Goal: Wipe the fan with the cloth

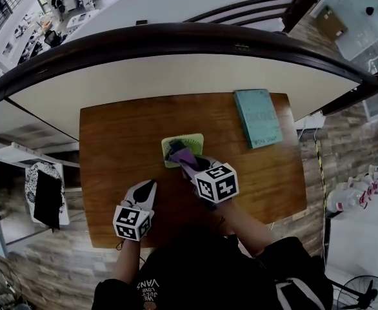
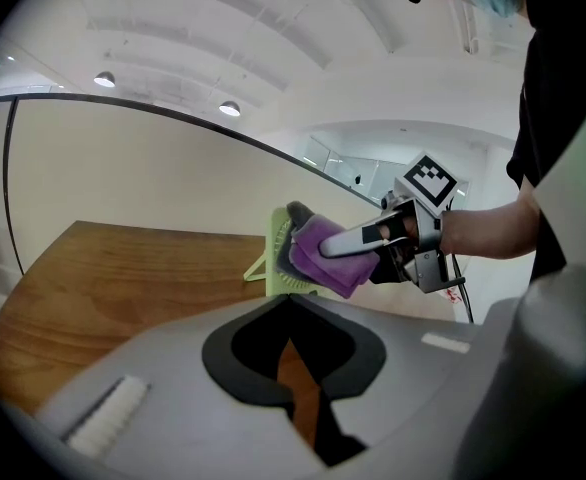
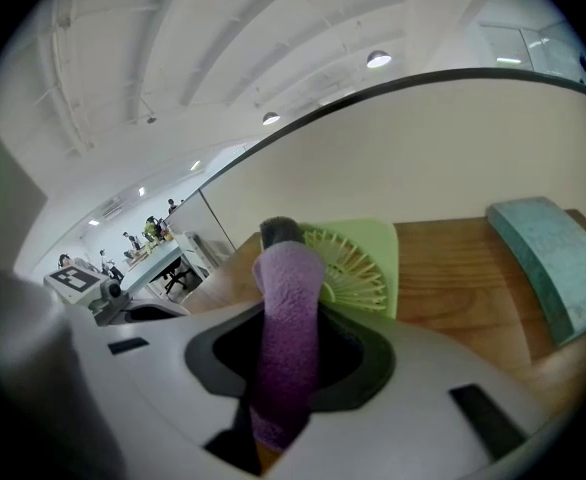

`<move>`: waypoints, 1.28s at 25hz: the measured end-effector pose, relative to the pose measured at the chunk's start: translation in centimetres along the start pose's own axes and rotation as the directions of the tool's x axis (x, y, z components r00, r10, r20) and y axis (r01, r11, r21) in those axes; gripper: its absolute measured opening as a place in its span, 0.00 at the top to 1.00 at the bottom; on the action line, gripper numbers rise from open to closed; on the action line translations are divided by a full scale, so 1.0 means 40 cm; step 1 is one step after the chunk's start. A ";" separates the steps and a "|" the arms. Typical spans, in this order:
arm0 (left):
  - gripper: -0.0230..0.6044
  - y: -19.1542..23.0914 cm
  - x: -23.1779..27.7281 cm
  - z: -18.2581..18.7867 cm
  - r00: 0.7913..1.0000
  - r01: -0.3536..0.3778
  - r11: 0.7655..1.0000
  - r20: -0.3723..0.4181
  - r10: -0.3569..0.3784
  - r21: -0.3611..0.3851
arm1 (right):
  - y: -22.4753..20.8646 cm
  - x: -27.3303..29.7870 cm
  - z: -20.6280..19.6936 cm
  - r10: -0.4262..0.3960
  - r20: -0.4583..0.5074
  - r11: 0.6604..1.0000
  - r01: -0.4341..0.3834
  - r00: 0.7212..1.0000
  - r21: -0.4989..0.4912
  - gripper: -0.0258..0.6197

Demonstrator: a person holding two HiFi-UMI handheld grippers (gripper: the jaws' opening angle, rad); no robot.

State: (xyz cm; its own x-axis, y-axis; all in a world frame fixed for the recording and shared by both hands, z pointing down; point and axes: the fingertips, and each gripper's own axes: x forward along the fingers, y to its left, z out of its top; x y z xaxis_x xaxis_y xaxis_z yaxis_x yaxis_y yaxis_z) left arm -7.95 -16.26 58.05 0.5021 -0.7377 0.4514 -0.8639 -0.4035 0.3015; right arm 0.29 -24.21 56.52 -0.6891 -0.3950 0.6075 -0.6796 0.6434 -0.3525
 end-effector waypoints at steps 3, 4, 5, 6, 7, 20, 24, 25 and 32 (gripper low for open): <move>0.95 -0.010 0.009 -0.008 1.000 0.011 1.000 -0.004 -0.011 0.006 | -0.037 -0.028 -0.005 -0.029 0.012 0.999 0.028 1.000 0.022 0.81; 0.94 -0.014 0.013 -0.010 1.000 0.014 1.000 -0.005 -0.014 0.008 | -0.051 -0.039 -0.007 -0.041 0.016 0.999 0.040 0.999 0.030 0.81; 0.94 -0.018 0.015 -0.013 1.000 0.018 1.000 -0.007 -0.018 0.011 | -0.065 -0.050 -0.010 -0.054 0.021 0.998 0.053 0.998 0.038 0.81; 0.94 -0.022 0.018 -0.016 1.000 0.022 1.000 -0.008 -0.022 0.014 | -0.078 -0.060 -0.013 -0.068 0.024 0.997 0.067 0.997 0.045 0.81; 0.95 -0.026 0.020 -0.016 1.000 0.026 1.000 -0.009 -0.026 0.017 | -0.091 -0.070 -0.017 -0.081 0.026 0.995 0.080 0.996 0.051 0.81; 0.95 -0.052 0.040 0.008 0.998 0.059 0.998 -0.006 -0.059 0.022 | -0.174 -0.144 -0.039 -0.212 0.055 0.973 0.206 0.976 0.103 0.81; 0.95 -0.047 0.022 0.003 0.998 0.069 0.997 -0.015 -0.069 0.027 | -0.106 -0.148 -0.039 -0.176 0.081 0.981 0.168 0.981 0.096 0.81; 0.95 -0.043 0.016 0.000 0.997 0.069 0.997 -0.017 -0.069 0.026 | -0.080 -0.142 -0.041 -0.159 0.084 0.984 0.151 0.984 0.089 0.81; 0.95 -0.031 -0.011 -0.004 0.998 0.056 0.998 -0.004 -0.056 0.016 | 0.053 -0.058 -0.074 -0.046 0.040 0.998 0.045 0.998 0.038 0.81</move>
State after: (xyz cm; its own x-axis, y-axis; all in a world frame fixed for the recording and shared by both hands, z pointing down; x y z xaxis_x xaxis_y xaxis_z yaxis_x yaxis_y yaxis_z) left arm -7.08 -15.32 57.61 0.5499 -0.7119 0.4369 -0.8349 -0.4527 0.3131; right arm 1.20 -20.00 56.48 -0.6664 -0.4505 0.5941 -0.7188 0.5998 -0.3515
